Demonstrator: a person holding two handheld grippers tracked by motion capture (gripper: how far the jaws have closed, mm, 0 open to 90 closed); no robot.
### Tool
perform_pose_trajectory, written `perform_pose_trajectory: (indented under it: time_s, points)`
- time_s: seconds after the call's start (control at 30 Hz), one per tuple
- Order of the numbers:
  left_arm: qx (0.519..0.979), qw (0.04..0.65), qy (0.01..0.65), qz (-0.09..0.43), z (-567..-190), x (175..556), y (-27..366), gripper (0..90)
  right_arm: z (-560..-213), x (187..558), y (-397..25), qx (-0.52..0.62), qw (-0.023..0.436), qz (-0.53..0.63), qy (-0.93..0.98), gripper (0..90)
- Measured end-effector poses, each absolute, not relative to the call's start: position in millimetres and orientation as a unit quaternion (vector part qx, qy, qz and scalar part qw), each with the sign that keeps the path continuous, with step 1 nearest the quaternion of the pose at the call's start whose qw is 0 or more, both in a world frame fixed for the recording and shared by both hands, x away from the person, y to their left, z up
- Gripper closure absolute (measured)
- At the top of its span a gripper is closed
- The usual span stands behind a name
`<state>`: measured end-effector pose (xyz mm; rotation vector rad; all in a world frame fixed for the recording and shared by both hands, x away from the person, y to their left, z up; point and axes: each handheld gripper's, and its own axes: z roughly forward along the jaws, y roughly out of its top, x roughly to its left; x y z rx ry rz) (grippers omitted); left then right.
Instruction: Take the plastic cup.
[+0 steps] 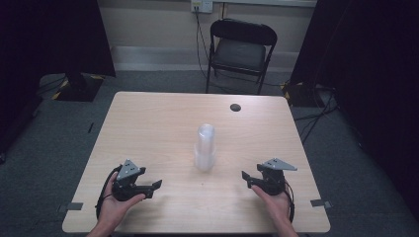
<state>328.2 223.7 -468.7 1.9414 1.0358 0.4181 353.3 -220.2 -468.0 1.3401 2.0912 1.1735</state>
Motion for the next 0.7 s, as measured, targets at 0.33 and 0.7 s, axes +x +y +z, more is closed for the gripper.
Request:
perform_pose_trajectory:
  time_s: [0.33, 0.7]
  points:
    - [0.786, 0.436, 0.411, 0.155, -468, 330, 220, 19.6, -463, 350, -223, 0.473, 0.181, 0.438, 0.742, 31.1]
    - [0.778, 0.459, 0.399, 0.156, -463, 324, 219, 20.5, -448, 345, -214, 0.458, 0.175, 0.452, 0.745, 25.9]
